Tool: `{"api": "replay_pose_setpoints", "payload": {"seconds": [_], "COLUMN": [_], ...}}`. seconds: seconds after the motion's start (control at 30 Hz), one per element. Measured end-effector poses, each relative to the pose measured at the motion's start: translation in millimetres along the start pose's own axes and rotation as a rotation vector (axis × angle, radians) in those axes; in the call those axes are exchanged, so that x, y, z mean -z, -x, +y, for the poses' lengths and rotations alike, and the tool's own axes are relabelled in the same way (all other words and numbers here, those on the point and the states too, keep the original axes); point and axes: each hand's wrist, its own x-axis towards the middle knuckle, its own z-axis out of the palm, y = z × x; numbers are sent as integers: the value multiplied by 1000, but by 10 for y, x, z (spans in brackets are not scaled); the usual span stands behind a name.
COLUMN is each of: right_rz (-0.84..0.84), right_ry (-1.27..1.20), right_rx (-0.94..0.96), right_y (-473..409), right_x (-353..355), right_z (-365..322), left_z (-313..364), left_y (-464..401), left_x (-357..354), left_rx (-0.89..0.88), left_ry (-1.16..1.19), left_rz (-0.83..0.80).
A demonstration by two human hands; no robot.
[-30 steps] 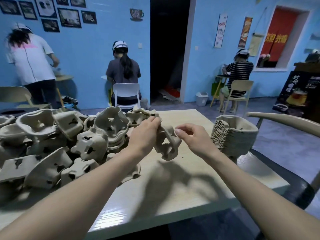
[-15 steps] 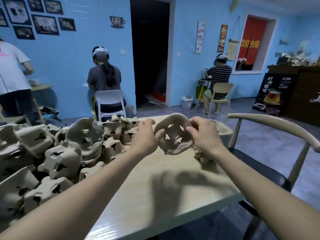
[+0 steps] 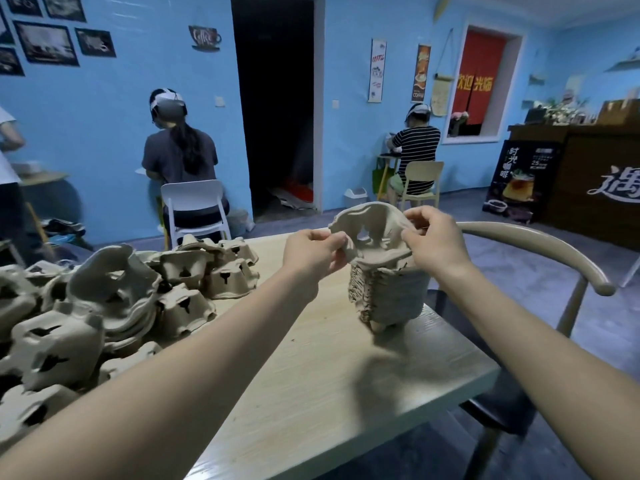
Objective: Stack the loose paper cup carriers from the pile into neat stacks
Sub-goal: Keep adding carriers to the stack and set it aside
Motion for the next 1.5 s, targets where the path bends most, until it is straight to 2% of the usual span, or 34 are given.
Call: {"api": "replay_pose_setpoints", "payload": {"seconds": [0.33,0.47,0.63,0.87,0.97,1.17,1.5], "right_rz": [129,125,87,70,16,4,-83], "right_ry": [47,89,153,188,232,277,226], "right_rx": [-135,-181,-204,-161,-98,-26,197], "right_y": [-187,-191,-156,-149,-91,5,578], "right_x": [69,66,16,0,-27,-27,-377], "right_z": [297,386,469,499,542,496,4], "left_z": [30,-116,-276,-331,-384,-417,-480], "left_y": [-161,-221,-238,-224,-214,-133,294], "left_x": [-376,-424,-378,-394,-372,-228,572], "left_rx": [-91,-121,-230,-355,-381,-424,-409], "left_ry": [-105,-316,-553,-811,-913,-935,-1053], "left_rz": [-70,-65,18,71,47,-41,55]}}
